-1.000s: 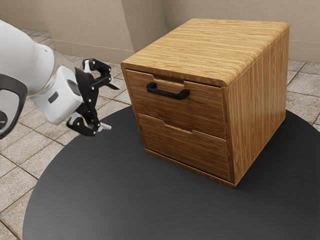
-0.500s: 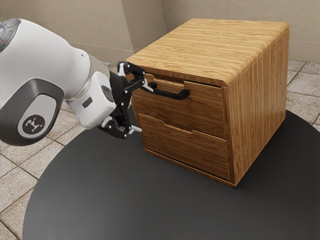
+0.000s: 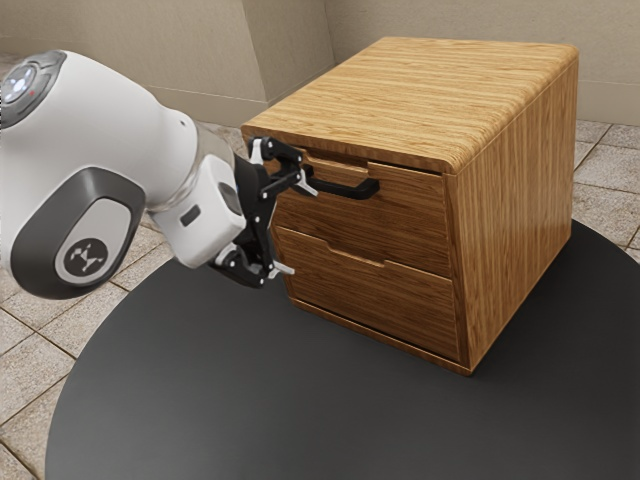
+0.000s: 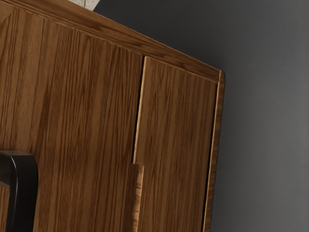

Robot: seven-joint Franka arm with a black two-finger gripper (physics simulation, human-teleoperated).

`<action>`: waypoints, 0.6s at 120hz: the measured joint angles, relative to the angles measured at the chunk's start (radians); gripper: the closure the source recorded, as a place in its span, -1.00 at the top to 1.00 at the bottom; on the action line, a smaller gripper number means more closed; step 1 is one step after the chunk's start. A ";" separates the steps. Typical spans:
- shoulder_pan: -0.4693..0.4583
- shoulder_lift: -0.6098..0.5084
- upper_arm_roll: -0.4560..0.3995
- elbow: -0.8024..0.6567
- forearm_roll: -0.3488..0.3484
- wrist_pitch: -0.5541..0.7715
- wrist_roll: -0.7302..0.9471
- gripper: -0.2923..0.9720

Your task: Pull the drawer handle with one arm to open the drawer

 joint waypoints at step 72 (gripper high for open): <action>0.013 0.104 0.006 0.069 0.004 0.076 0.003 0.54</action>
